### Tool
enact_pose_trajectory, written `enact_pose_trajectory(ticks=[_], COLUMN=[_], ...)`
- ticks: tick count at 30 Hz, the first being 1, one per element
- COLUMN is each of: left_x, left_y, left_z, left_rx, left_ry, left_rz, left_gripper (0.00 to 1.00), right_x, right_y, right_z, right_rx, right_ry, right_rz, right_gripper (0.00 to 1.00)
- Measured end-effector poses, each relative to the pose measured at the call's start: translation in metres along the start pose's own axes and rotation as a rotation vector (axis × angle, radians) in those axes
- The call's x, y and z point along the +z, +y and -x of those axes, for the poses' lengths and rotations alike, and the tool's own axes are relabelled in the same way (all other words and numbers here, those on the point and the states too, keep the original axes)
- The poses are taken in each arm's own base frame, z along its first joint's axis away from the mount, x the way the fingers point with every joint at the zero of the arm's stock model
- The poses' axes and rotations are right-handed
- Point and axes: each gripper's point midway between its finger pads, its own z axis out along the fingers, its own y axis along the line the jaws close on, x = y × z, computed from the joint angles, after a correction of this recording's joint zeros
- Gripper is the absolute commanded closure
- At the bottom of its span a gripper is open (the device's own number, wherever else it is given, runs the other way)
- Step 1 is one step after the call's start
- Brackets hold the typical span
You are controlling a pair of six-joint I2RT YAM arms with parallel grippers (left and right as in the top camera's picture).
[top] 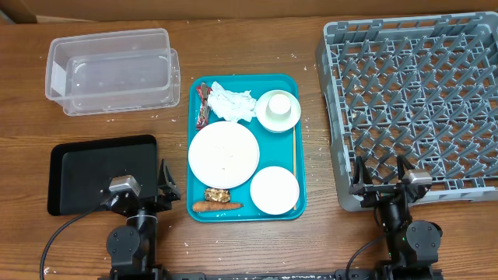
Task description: Sort waste into correct bins and load items into the dishwasher
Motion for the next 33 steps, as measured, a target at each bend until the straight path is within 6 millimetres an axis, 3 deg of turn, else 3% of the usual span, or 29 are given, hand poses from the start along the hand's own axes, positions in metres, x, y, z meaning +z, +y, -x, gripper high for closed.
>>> enact_pose_trajectory(ticks=[20,24,27,29,33], left_x=[0.0,0.0,0.0,0.0,0.0], left_y=[0.0,0.0,0.0,0.0,0.0], left_z=[0.0,0.0,0.0,0.0,0.0], left_rx=[0.0,0.0,0.0,0.0,0.0], left_ry=[0.0,0.0,0.0,0.0,0.0], left_rz=[0.0,0.0,0.0,0.0,0.0], left_gripper=[0.0,0.0,0.0,0.0,0.0], right_x=[0.0,-0.005,-0.018,-0.026,-0.033], right_y=[0.002,0.031,0.065,0.082,0.097], right_z=[0.001,0.034,0.058,0.055,0.049], right_rx=[0.0,-0.019,-0.061,-0.082,-0.099], right_ry=[-0.005,-0.132,-0.229,-0.217,-0.194], right_rz=[0.01,0.165,0.354,0.462,0.562], right_gripper=[0.0,0.0,0.0,0.0,0.0])
